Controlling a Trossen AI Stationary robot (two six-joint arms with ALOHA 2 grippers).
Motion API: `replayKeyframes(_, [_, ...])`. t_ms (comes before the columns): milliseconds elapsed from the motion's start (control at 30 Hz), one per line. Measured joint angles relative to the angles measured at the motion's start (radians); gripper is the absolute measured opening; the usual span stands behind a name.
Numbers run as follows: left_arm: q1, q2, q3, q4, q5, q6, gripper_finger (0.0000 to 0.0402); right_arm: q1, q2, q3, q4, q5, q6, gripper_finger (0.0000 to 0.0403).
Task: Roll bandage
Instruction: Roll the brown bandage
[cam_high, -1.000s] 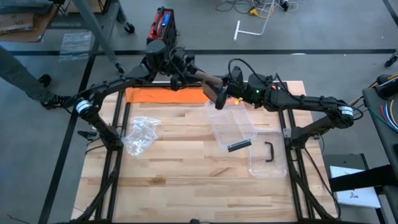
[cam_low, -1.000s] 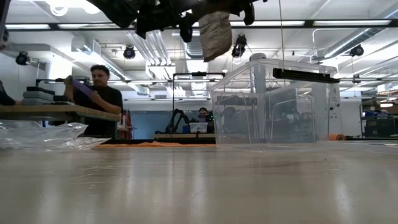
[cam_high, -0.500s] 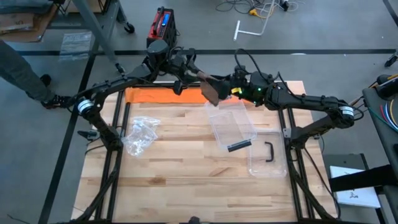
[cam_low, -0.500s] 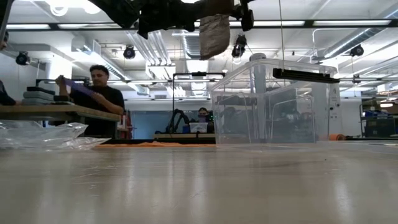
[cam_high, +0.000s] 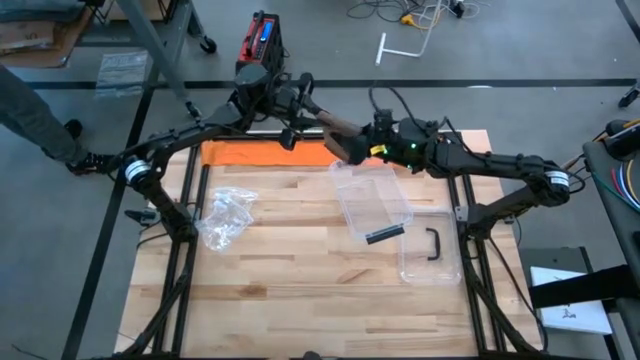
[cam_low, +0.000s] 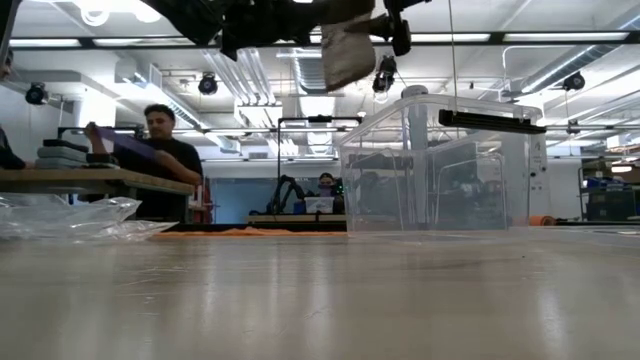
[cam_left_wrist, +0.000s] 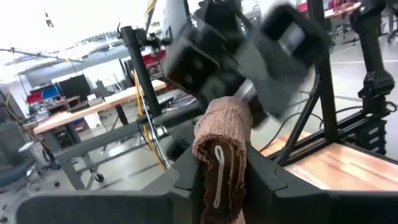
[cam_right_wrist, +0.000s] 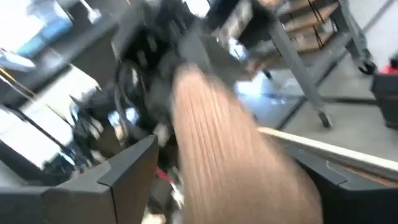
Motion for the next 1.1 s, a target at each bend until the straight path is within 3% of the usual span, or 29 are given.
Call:
replayKeyframes(333, [0.002,-0.026,0.002,0.016,0.025,0.017,0.0059,0.0,-0.005,0.0,0.117,0.026,0.005,0.0276])
replayKeyframes(633, [-0.001,-0.024,0.0,0.015,-0.059,0.104,0.0076,-0.001,0.005,0.001,0.147,0.036,0.028,0.026])
replayKeyframes(967, [-0.001,-0.019,-0.014,0.02,-0.04,0.093,0.0107,-0.005,0.008,-0.001,0.162,0.037,-0.037,0.0172])
replayKeyframes(1100, [0.0,-0.018,-0.014,0.015,0.023,-0.09,0.014,-0.003,0.008,-0.001,0.149,0.022,-0.154,0.0132])
